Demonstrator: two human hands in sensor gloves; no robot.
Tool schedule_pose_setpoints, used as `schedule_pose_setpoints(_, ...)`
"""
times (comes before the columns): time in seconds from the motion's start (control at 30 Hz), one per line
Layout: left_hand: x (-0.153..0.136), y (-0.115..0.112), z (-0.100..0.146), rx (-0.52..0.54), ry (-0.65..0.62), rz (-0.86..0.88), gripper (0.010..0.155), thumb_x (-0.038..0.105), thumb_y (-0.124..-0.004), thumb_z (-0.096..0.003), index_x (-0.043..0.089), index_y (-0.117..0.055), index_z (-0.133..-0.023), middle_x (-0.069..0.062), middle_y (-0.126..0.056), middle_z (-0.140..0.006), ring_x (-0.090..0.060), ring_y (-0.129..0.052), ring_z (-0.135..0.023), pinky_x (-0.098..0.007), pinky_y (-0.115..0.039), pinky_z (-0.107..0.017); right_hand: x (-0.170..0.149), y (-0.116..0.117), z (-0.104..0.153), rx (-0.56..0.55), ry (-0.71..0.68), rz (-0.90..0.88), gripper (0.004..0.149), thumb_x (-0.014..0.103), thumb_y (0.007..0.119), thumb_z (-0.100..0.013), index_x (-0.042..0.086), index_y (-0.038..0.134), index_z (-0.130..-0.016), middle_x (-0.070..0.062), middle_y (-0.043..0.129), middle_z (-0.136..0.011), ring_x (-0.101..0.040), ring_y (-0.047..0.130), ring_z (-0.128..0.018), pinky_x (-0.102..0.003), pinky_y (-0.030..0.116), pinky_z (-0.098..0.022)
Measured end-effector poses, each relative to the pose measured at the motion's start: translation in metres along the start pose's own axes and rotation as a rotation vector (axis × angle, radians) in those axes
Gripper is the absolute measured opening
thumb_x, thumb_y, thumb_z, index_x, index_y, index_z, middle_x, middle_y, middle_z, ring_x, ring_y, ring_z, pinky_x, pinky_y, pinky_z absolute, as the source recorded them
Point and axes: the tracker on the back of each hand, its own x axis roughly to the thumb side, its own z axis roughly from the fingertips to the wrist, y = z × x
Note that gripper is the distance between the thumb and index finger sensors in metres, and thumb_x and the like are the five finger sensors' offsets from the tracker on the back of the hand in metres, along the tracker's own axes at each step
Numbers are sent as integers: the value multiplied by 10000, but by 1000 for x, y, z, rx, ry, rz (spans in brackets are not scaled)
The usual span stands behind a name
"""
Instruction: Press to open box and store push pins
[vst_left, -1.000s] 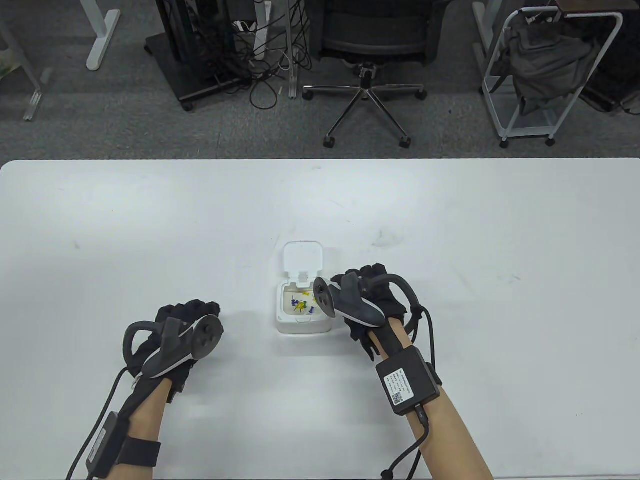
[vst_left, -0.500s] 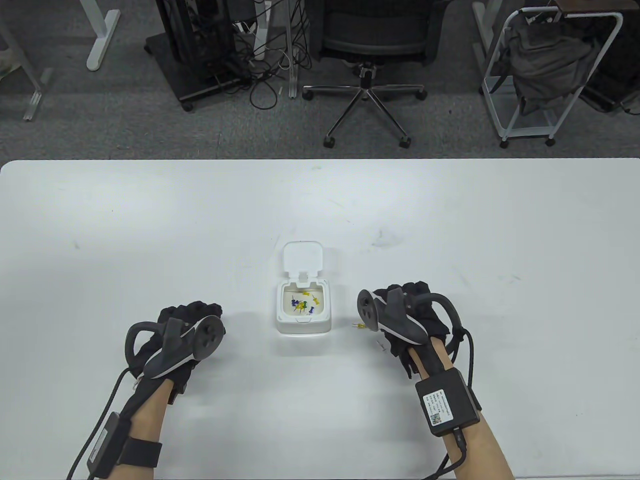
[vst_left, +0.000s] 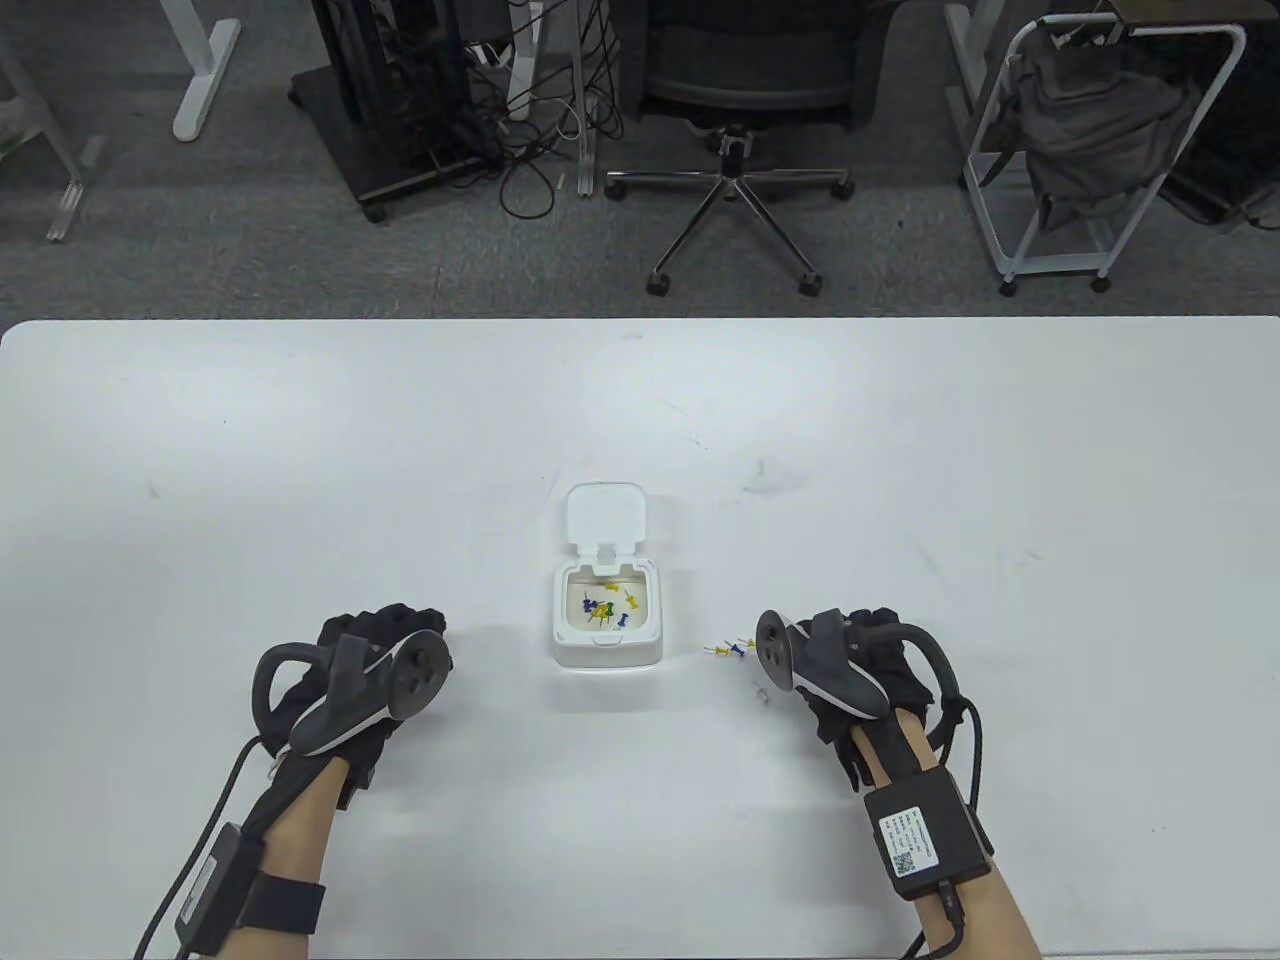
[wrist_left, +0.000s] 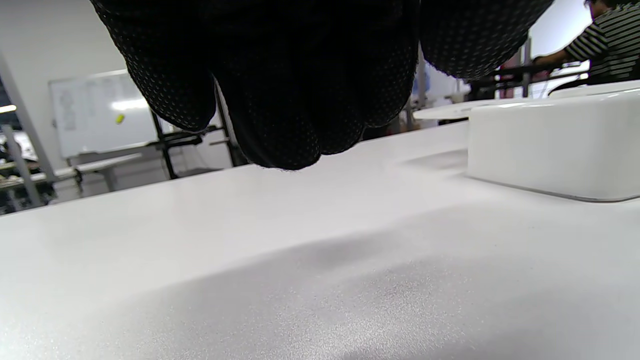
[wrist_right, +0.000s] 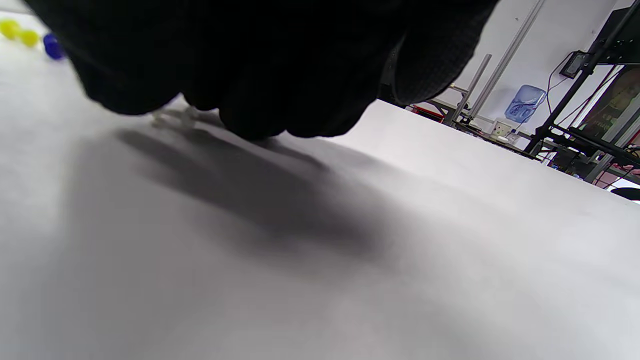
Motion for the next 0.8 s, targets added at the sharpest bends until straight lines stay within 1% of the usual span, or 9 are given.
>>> schedule_pose_setpoints(0.17,0,0,0,2,1,0,522,542,-672,-485,347,-769,-960,89,-901,-961,-146,-1021,-774,-469,-797,-736,5,-1,1,-31,-6,50,463,435,813,-348,355,730,-797,87,914,-812,-209,945,-723,-562,684,-723)
schedule_pose_setpoints(0.27,0,0,0,2,1,-3,522,541,-673,-485,346,-771,-959,87,-901,-960,-147,-1021,-773,-470,-797,-735,8,0,0,-69,-2,83,442,420,817,-347,348,744,-777,93,939,-762,-200,972,-673,-557,702,-715)
schedule_pose_setpoints(0.37,0,1,0,4,0,-6,522,540,-673,-485,346,-771,-959,85,-902,-960,-148,-1022,-771,-469,-799,-734,10,0,-1,-64,1,78,421,408,821,-352,351,749,-763,95,949,-730,-195,985,-642,-556,710,-711)
schedule_pose_setpoints(0.6,0,1,0,11,-2,-6,523,541,-674,-484,346,-769,-960,88,-900,-961,-147,-1022,-773,-470,-798,-735,10,0,-1,-54,-5,65,436,428,803,-343,323,742,-761,78,928,-703,-194,980,-588,-567,710,-710)
schedule_pose_setpoints(0.8,0,0,0,9,-1,-5,522,541,-673,-485,347,-770,-960,87,-899,-962,-147,-1022,-772,-469,-797,-737,8,-1,-3,-42,-17,58,437,433,800,-342,319,739,-760,81,929,-699,-191,979,-585,-565,713,-710)
